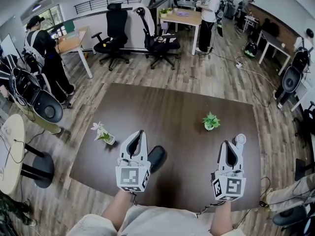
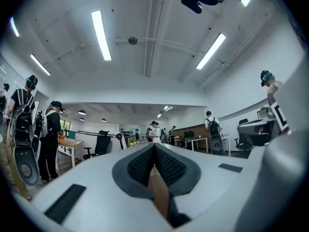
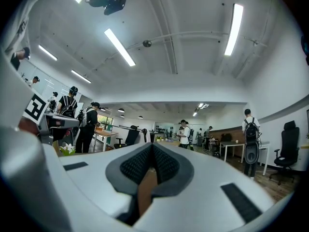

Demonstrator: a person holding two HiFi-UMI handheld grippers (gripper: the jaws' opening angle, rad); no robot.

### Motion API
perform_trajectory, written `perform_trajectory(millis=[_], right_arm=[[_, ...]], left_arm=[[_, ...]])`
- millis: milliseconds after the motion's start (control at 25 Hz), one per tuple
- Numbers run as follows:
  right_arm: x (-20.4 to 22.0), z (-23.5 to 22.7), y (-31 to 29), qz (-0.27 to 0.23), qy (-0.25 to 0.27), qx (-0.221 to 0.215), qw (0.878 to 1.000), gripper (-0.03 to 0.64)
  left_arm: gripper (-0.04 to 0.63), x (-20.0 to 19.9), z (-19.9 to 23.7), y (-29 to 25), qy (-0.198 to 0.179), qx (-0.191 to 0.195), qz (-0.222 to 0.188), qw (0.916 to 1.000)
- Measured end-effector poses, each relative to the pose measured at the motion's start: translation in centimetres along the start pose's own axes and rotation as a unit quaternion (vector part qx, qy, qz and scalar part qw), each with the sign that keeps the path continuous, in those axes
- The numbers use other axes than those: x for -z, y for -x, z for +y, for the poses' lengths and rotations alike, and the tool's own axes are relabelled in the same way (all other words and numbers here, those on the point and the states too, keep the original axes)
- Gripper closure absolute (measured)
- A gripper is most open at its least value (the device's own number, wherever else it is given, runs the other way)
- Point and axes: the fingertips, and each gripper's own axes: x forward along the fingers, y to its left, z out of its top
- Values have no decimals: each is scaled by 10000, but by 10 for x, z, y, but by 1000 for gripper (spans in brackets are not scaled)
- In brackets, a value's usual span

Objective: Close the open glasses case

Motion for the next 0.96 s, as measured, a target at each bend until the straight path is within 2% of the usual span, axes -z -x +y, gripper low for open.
perform_trajectory(millis=[520,960], right_arm=[[15,8,-3,236,-20,-112,9997,615],[24,-1,-4,368,-36,-14,9993,615]], left_arm=[[592,13,0,0,13,16,168,9999],[592,26,-5,-5,67,70,332,9994]])
